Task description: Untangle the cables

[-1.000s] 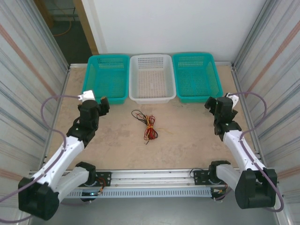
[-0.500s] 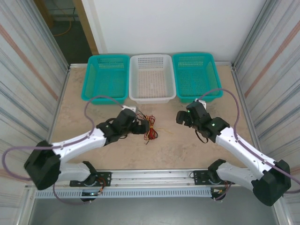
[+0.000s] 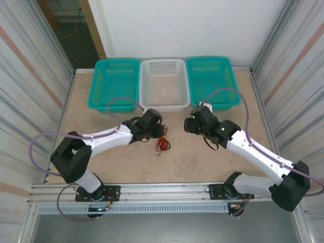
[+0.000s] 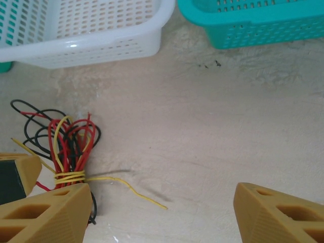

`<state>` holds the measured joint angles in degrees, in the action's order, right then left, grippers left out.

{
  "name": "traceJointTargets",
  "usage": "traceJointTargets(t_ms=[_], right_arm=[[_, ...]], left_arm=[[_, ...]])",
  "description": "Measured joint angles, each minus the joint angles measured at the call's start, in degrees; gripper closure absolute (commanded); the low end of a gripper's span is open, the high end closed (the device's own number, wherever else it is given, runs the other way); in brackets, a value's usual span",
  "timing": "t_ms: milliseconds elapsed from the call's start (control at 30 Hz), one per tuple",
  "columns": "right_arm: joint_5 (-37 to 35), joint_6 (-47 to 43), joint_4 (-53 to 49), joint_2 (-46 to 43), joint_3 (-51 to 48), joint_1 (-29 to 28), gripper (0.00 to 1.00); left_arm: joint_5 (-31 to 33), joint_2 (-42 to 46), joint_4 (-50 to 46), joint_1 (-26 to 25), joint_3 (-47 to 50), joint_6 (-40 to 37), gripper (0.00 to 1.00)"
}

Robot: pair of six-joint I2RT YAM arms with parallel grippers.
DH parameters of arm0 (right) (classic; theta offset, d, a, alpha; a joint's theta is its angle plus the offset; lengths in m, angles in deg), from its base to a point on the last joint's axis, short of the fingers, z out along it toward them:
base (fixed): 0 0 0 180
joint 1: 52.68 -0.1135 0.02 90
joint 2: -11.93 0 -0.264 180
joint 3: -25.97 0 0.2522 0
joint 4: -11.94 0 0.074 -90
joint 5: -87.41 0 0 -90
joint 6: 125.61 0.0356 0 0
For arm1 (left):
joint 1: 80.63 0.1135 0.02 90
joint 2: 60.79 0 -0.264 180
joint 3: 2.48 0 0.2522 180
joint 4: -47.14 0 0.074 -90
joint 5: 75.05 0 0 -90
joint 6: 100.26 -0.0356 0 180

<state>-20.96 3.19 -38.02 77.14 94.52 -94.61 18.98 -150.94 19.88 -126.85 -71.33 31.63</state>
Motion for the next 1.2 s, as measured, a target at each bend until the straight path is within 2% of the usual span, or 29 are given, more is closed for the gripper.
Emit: traceJointTargets(t_ms=[67,267,333,433,533,667,700,800,933,1200], right_arm=[[0.15,-0.04,-0.04,0.20,0.28,-0.13,0.30],[0.44,-0.35,-0.15,0.20,0.98,-0.48,0.43],[0.48,-0.37,-0.35,0.17,1.01,-0.48,0.48],[0.90,-0.42,-0.74,-0.02,1.33,-0.48,0.48],[3.10,-0.46,-1.03,-0.72,2.62,-0.55,0.40],[9.84,-1.64,1.22,-3.37,3.67,-2.16,0.12],[12.46,-2.05,2.08,-4.00,3.87,-2.75,0.09],[19.98,-1.99,4.00,-4.46,5.57,-3.76,0.07],[25.33,-1.97,6.03,-4.59,8.37,-5.01,0.03],[27.15,-1.90,11.74,-4.83,9.35,-5.27,0.01]], left_arm=[[0.02,-0.87,-0.22,0.48,-0.55,0.02,0.74],[-0.04,-1.97,0.26,2.16,-0.94,-0.11,0.99],[-0.22,-1.97,0.79,2.36,-0.94,-0.17,1.00],[-0.68,-1.90,1.66,2.38,-0.94,-0.48,1.00],[-1.33,0.24,1.95,2.40,-0.44,0.00,1.00],[-2.14,9.57,2.47,3.26,0.07,1.90,1.00],[-2.12,12.52,2.91,3.54,-0.13,2.21,1.00],[-1.97,19.69,3.26,4.37,-2.60,3.06,1.00],[-2.19,24.85,4.61,6.10,-6.16,4.07,1.00],[-4.37,27.93,5.62,7.91,-6.67,6.49,1.00]])
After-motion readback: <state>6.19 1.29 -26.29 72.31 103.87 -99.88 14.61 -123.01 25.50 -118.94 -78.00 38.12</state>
